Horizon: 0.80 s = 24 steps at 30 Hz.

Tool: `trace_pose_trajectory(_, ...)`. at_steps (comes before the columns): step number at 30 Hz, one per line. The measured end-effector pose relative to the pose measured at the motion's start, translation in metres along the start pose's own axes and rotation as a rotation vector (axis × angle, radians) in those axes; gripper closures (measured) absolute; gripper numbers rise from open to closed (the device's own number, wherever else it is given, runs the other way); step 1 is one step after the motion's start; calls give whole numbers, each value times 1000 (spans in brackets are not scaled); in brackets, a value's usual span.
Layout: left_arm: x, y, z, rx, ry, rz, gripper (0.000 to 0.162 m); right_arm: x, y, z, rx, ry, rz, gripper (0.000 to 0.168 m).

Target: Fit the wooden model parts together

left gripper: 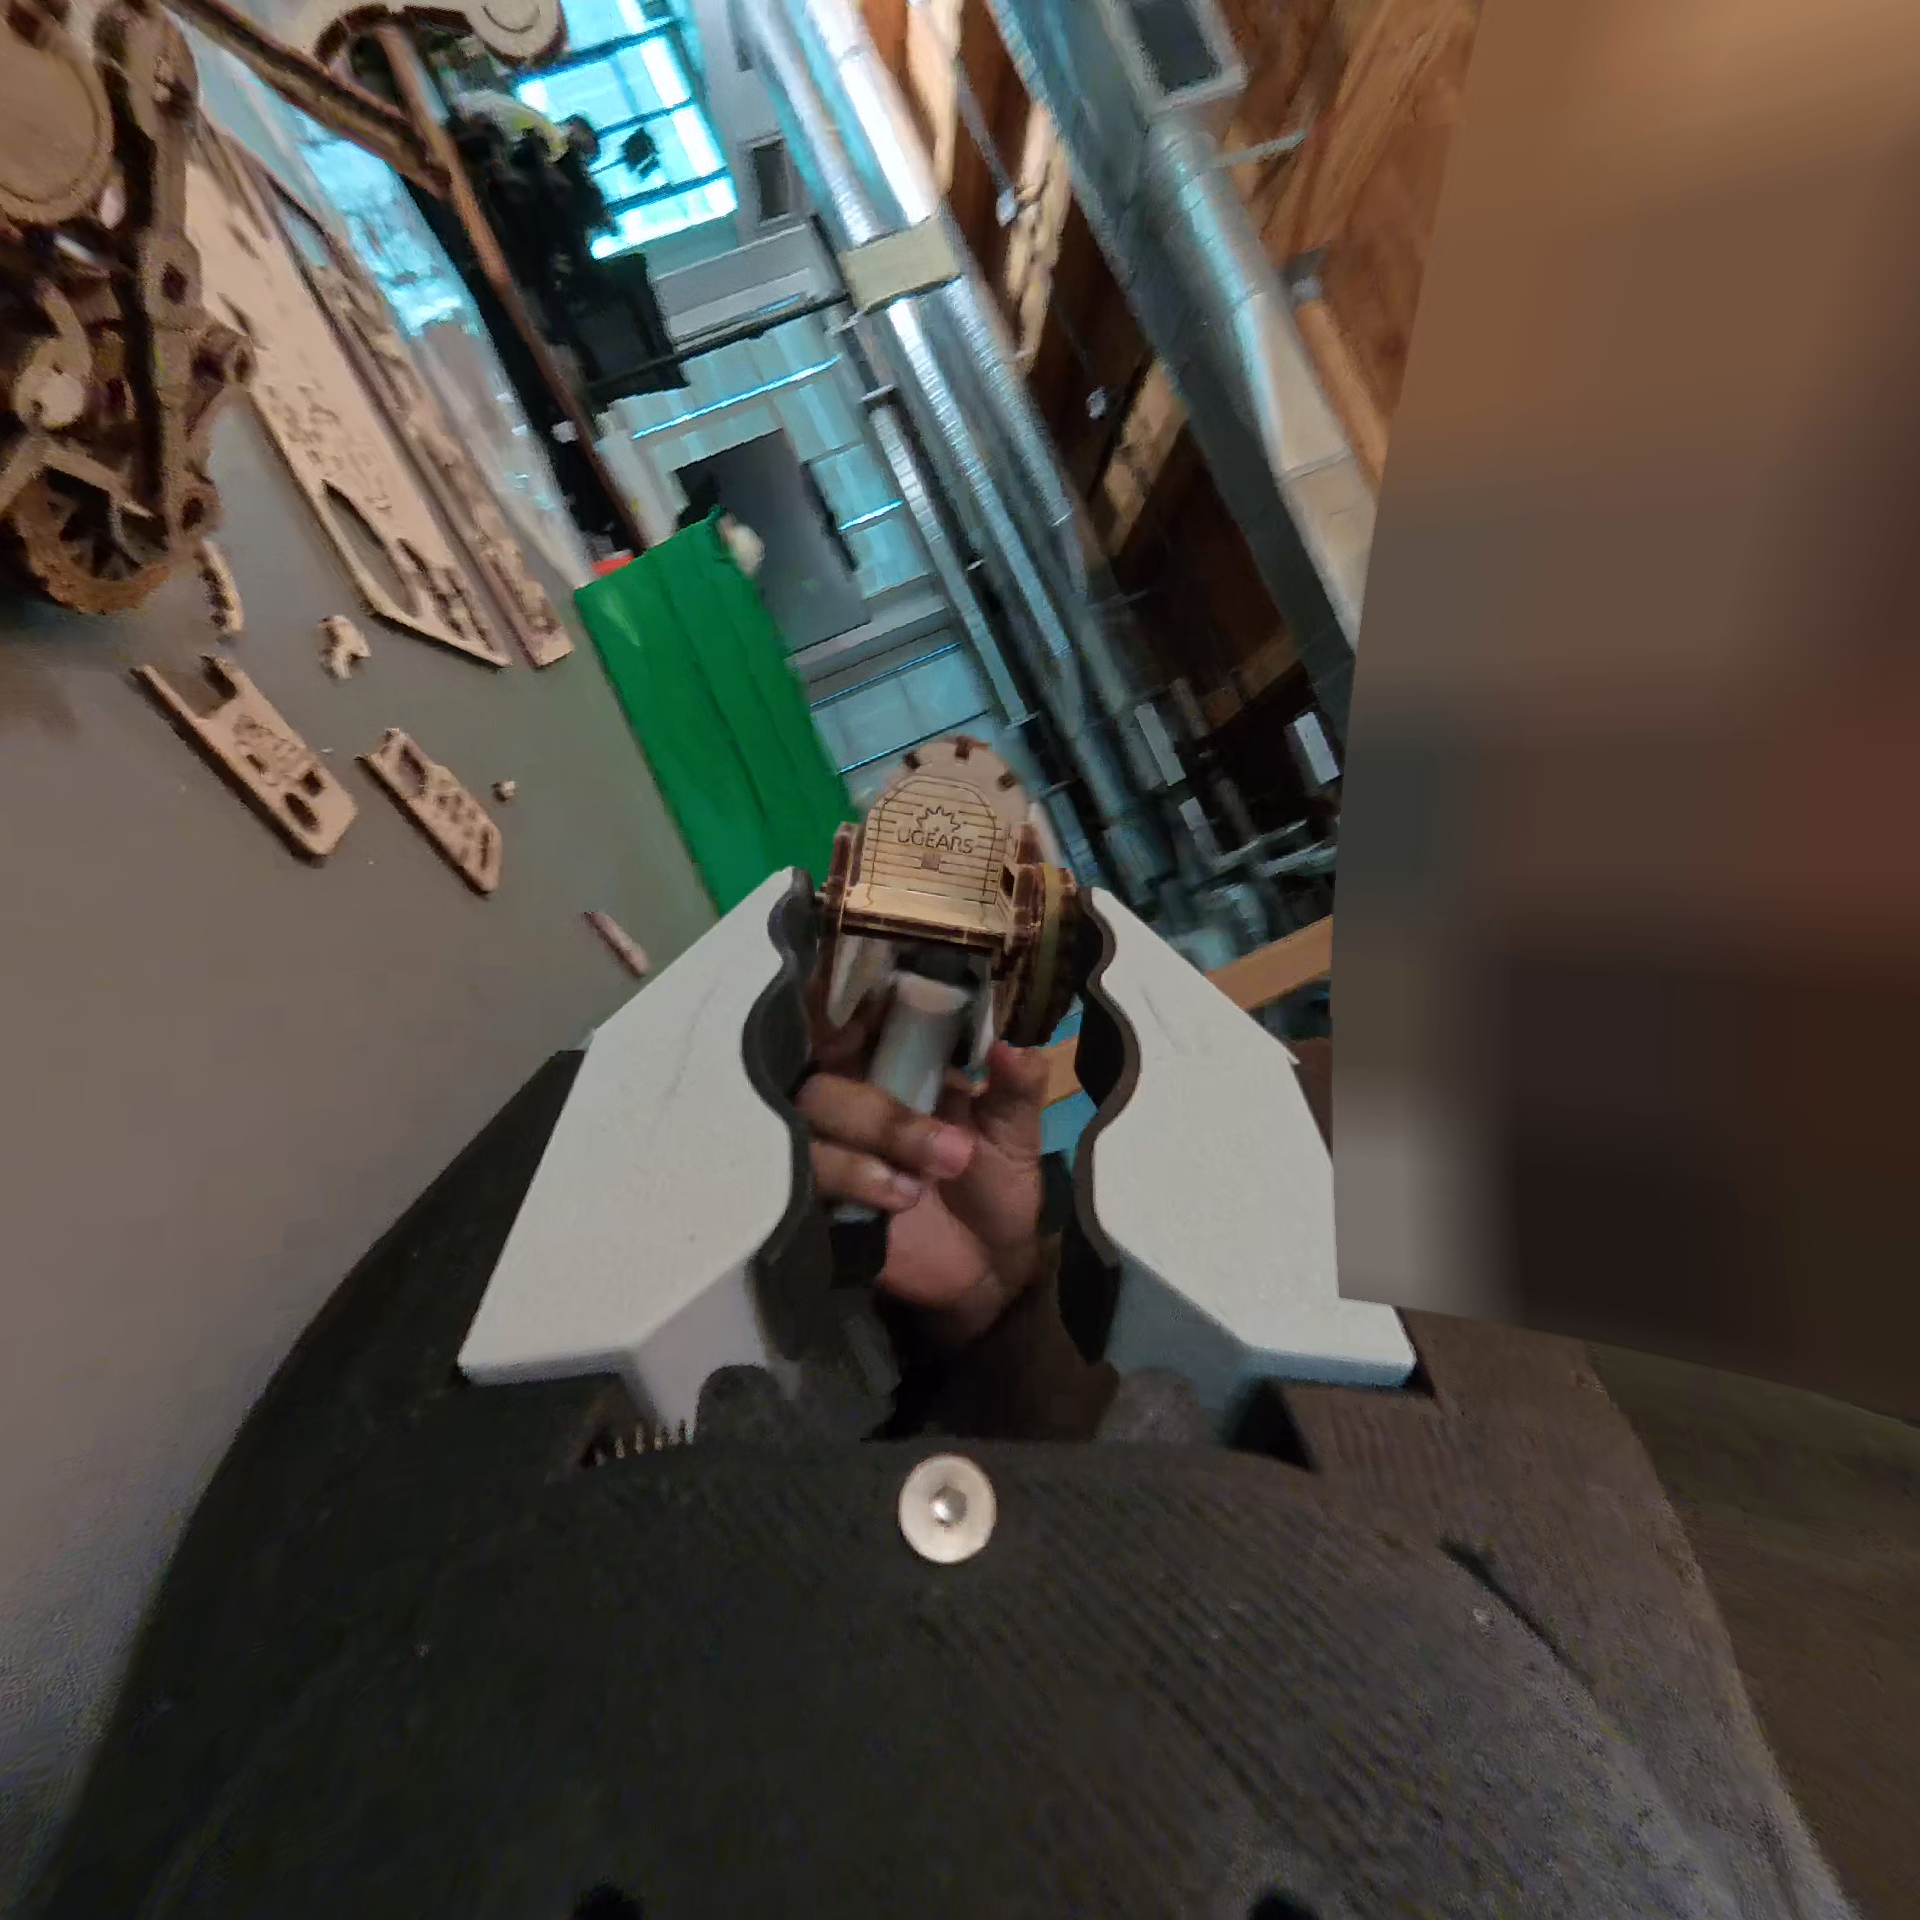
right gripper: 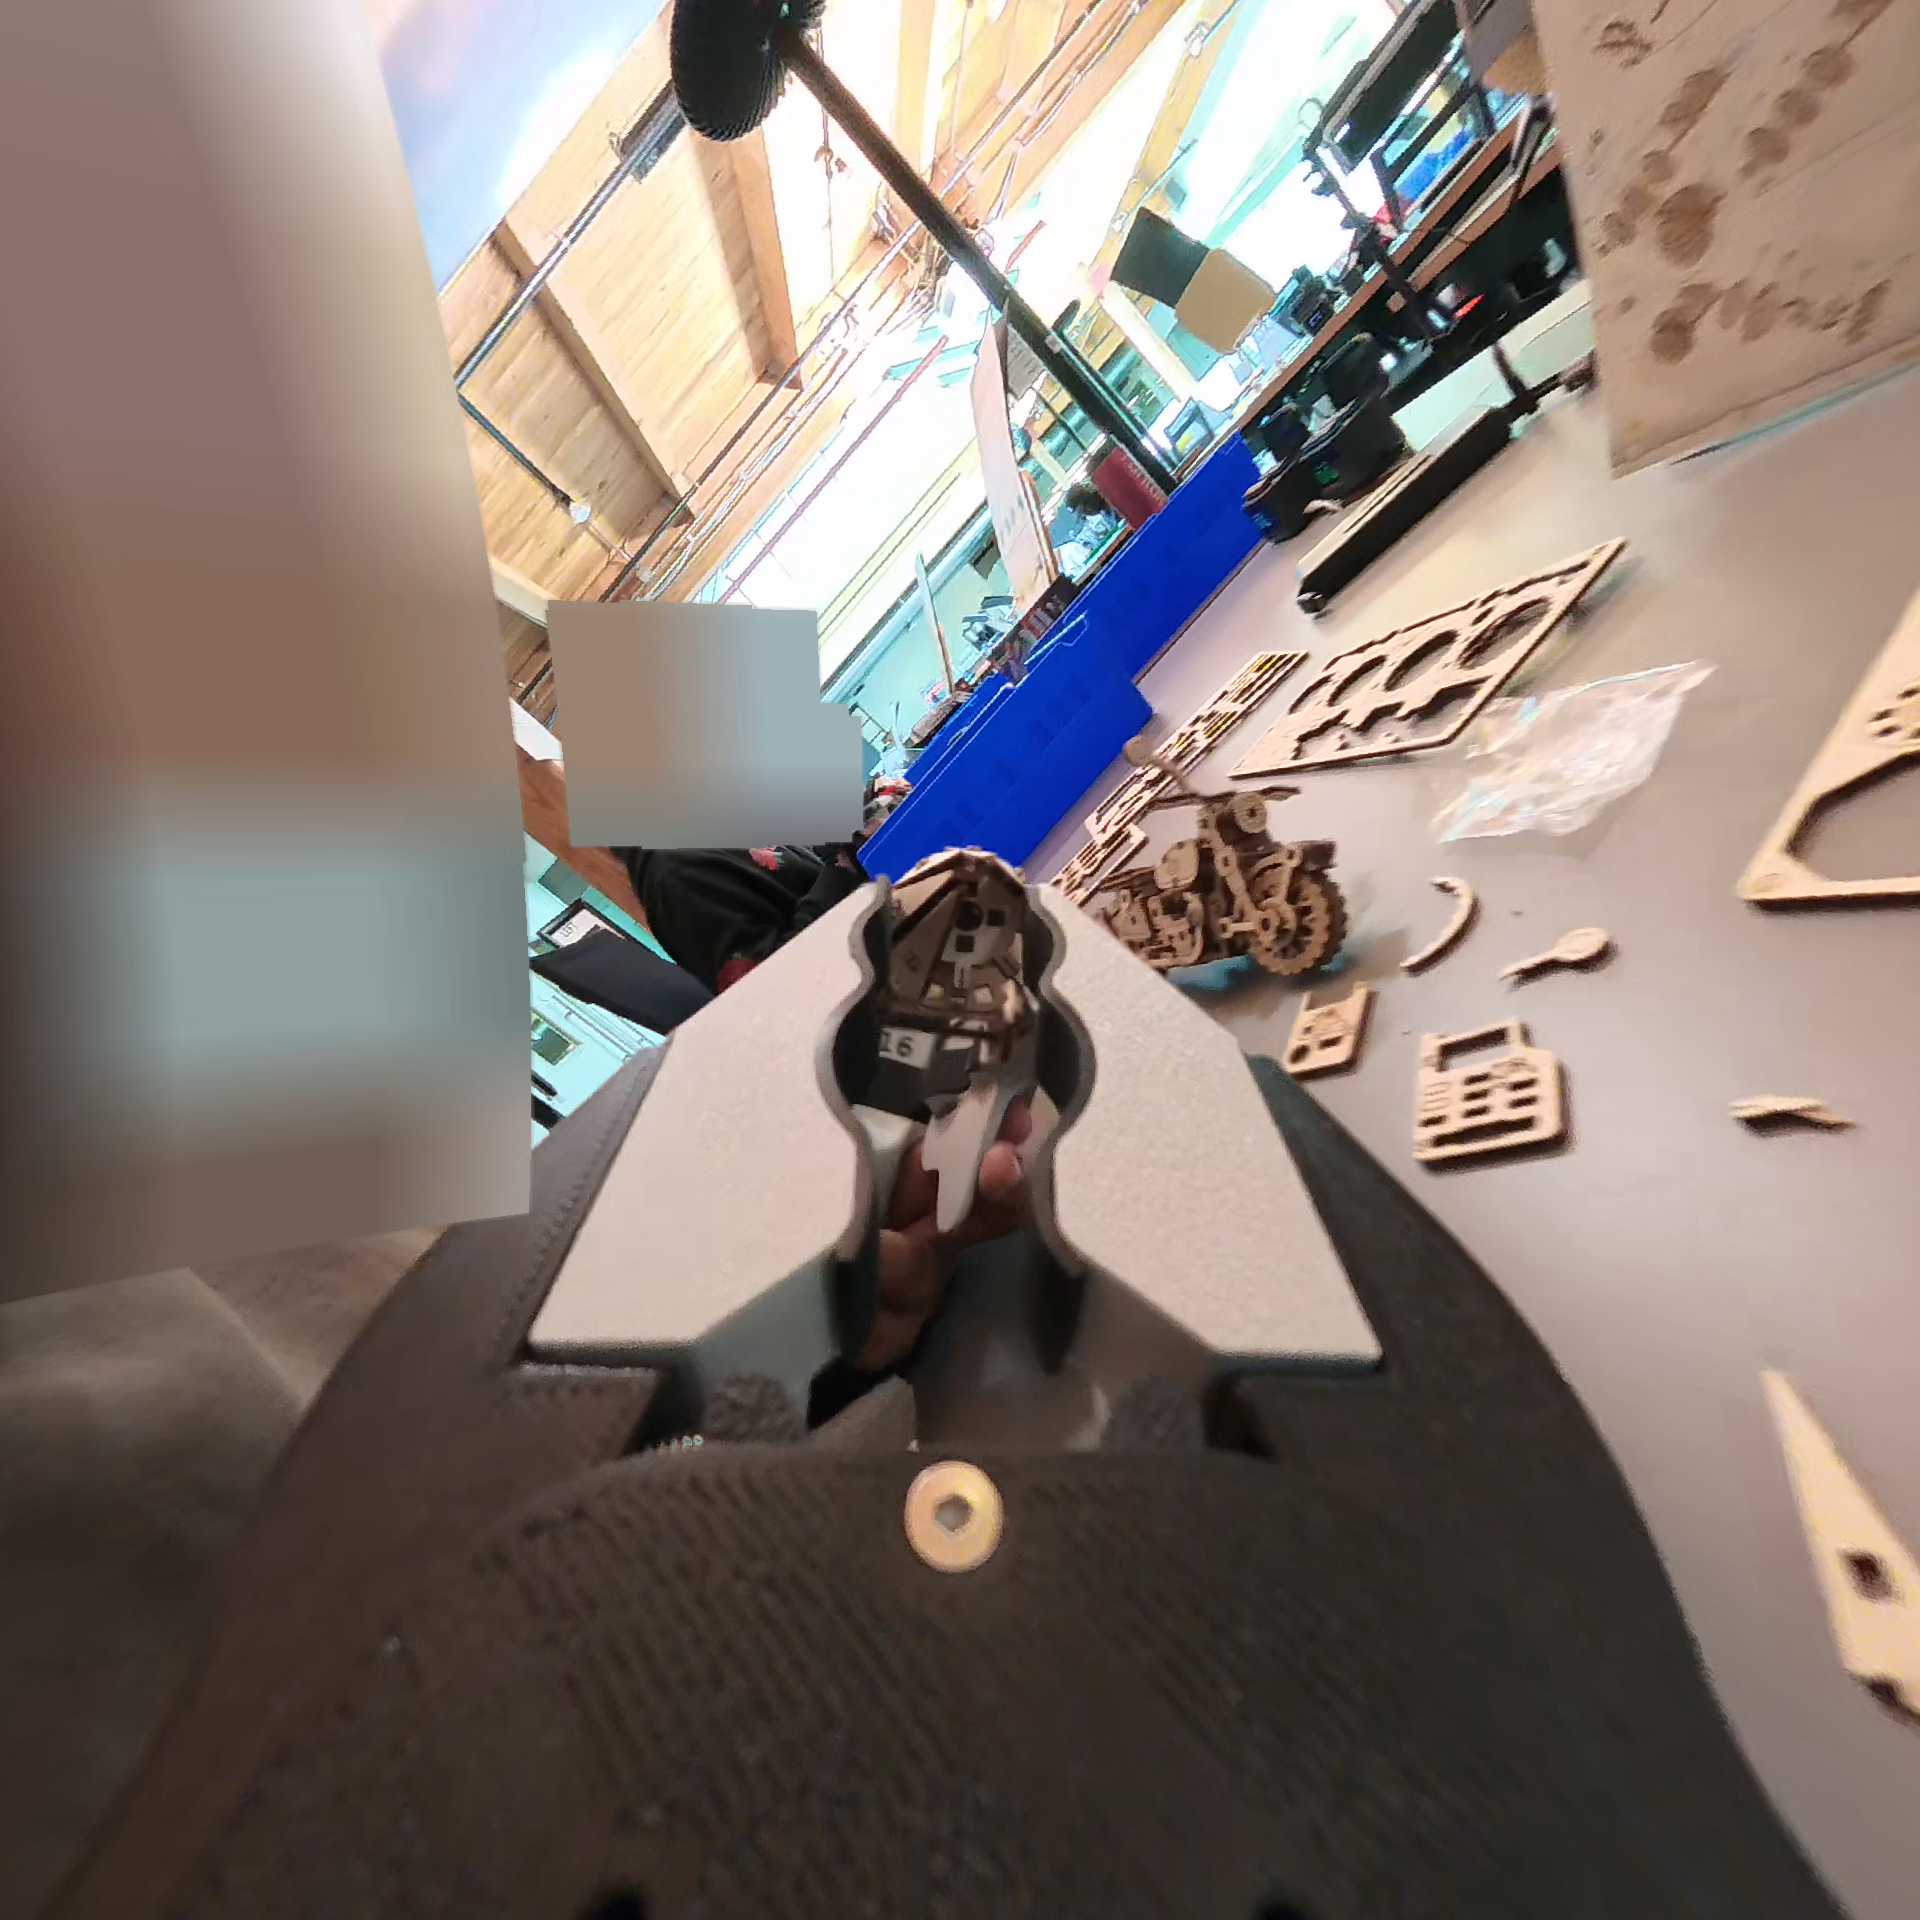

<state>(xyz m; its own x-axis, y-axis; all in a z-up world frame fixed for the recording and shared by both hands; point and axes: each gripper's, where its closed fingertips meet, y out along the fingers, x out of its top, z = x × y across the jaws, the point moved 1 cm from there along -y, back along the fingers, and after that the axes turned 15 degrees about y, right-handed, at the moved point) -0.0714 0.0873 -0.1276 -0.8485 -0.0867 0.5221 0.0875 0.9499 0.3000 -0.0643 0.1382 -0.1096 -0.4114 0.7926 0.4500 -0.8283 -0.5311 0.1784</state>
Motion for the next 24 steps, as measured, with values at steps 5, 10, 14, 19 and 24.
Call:
trace_pose_trajectory(5, -26, -3, 29, 296, 349, 357, 115, 6, -8, 0, 4, 10, 23, 145)
trace_pose_trajectory(10, -40, -8, 45, 400, 439, 518, 115, -4, -16, 0, 80, 238, 53, 146)
trace_pose_trajectory(14, -38, -3, 46, 398, 483, 538, 97, -11, -28, 4, 102, 321, 51, 145)
trace_pose_trajectory(19, -26, 16, 6, 238, 852, 457, 74, -15, -43, 16, 90, 274, 44, 145)
trace_pose_trajectory(24, -51, 28, -27, 63, 1162, 479, 90, -29, -47, 17, 78, 349, 99, 145)
